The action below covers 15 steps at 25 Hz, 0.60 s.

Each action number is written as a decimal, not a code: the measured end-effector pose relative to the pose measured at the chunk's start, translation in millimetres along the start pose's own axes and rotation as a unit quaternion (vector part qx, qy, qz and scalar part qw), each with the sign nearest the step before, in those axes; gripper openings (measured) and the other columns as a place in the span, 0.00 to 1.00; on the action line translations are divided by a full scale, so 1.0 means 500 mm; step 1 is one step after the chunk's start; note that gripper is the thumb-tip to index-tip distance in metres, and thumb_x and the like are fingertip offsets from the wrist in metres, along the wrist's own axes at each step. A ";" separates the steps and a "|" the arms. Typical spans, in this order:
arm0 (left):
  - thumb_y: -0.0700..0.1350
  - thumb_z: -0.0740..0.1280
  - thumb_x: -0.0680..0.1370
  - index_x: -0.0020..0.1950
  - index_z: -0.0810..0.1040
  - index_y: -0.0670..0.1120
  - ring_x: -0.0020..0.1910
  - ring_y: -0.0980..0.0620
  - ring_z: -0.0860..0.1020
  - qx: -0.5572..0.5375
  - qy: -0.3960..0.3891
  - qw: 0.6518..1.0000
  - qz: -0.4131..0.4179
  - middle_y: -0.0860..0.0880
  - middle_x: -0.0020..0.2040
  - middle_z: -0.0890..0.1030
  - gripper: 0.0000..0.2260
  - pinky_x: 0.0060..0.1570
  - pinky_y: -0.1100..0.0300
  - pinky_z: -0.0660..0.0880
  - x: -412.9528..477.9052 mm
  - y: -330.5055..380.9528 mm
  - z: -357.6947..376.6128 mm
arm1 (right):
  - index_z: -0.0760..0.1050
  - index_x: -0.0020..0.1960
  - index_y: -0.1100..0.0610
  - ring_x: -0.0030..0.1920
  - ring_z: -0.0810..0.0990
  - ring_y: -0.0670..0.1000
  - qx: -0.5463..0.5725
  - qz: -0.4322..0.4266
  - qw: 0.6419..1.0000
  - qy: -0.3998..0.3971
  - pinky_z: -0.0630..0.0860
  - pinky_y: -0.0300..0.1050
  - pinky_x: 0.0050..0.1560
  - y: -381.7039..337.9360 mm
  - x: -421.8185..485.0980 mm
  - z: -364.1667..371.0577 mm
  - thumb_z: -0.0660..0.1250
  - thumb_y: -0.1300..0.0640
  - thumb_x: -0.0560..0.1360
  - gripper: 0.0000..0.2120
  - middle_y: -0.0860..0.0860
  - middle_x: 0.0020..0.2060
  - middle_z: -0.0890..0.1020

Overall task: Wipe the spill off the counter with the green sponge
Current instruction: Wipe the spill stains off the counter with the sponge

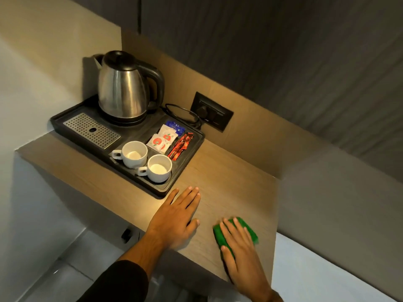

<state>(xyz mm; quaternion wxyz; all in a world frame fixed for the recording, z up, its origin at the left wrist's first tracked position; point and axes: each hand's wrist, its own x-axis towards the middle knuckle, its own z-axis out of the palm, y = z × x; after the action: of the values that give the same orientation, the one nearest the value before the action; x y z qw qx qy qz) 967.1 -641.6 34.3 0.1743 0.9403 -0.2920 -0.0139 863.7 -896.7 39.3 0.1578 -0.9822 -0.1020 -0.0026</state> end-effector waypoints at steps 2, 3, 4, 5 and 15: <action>0.61 0.49 0.85 0.84 0.47 0.47 0.83 0.50 0.43 0.011 -0.001 1.000 0.001 0.48 0.86 0.50 0.32 0.81 0.41 0.48 0.001 -0.002 0.002 | 0.53 0.80 0.40 0.82 0.48 0.47 0.015 0.064 0.997 0.029 0.50 0.58 0.80 0.026 0.037 -0.029 0.50 0.44 0.85 0.24 0.42 0.82 0.56; 0.62 0.49 0.85 0.84 0.47 0.47 0.83 0.49 0.43 0.013 -0.007 1.000 0.000 0.48 0.86 0.50 0.32 0.81 0.41 0.47 0.001 -0.004 0.001 | 0.56 0.80 0.44 0.81 0.51 0.50 0.024 0.113 0.992 0.055 0.52 0.60 0.80 0.025 0.085 -0.043 0.53 0.48 0.85 0.24 0.46 0.81 0.60; 0.62 0.48 0.85 0.84 0.47 0.47 0.83 0.49 0.43 0.017 -0.009 1.000 0.004 0.47 0.86 0.49 0.32 0.81 0.41 0.47 0.002 -0.005 0.000 | 0.58 0.80 0.48 0.81 0.53 0.52 0.029 0.166 0.983 0.077 0.53 0.61 0.80 0.014 0.140 -0.053 0.55 0.52 0.85 0.23 0.49 0.80 0.63; 0.62 0.48 0.85 0.84 0.48 0.47 0.83 0.48 0.44 0.023 -0.007 1.000 0.009 0.47 0.86 0.49 0.32 0.81 0.41 0.47 0.002 -0.005 0.001 | 0.59 0.80 0.51 0.81 0.54 0.54 0.038 0.209 0.974 0.080 0.52 0.60 0.80 -0.009 0.186 -0.059 0.56 0.54 0.85 0.23 0.52 0.80 0.63; 0.61 0.49 0.84 0.84 0.51 0.44 0.83 0.47 0.47 0.018 -0.009 1.000 0.007 0.45 0.86 0.52 0.33 0.81 0.40 0.48 0.000 -0.004 -0.008 | 0.51 0.82 0.47 0.81 0.45 0.51 0.010 0.224 0.972 0.066 0.47 0.60 0.81 -0.075 0.070 -0.010 0.56 0.44 0.83 0.30 0.44 0.80 0.54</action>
<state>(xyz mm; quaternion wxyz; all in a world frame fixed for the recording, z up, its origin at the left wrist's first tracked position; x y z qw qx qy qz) 968.8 -638.9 37.2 0.1552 0.9410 -0.3003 -0.0156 890.5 -856.2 57.1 0.1706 -0.9761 0.1311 -0.0309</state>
